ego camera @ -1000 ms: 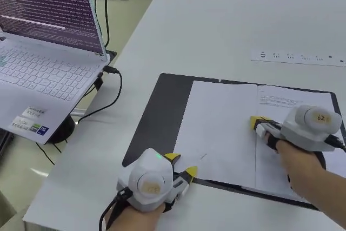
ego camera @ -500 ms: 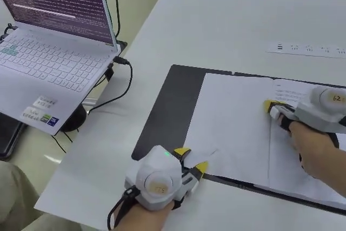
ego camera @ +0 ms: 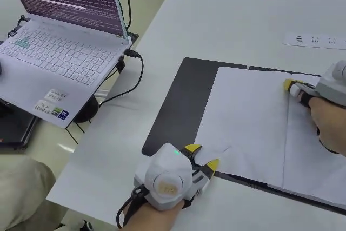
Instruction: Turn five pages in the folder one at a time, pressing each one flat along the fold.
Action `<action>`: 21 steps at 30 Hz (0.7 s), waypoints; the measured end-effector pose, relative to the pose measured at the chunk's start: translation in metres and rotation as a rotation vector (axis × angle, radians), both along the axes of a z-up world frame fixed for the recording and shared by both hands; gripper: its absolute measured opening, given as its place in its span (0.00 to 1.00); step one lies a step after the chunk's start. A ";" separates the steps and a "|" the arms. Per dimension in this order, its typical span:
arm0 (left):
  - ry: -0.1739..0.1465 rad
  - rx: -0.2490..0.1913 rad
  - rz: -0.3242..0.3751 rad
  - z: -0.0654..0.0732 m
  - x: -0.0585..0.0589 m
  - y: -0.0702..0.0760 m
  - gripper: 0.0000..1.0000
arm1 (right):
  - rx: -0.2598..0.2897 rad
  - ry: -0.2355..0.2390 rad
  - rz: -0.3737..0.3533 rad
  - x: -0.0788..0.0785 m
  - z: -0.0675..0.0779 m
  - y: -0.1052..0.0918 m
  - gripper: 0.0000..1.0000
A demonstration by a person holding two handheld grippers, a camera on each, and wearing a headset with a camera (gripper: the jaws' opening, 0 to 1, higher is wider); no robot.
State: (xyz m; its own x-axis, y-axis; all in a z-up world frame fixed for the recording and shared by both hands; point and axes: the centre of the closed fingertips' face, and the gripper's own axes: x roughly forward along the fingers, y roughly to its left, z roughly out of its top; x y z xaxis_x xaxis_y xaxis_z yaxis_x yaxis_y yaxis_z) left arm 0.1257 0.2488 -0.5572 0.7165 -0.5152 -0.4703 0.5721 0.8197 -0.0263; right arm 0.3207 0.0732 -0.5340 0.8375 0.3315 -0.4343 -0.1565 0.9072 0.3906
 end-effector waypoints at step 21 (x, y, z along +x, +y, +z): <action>0.000 -0.003 -0.004 0.000 -0.002 0.001 0.26 | -0.046 0.015 0.040 0.012 -0.007 -0.002 0.00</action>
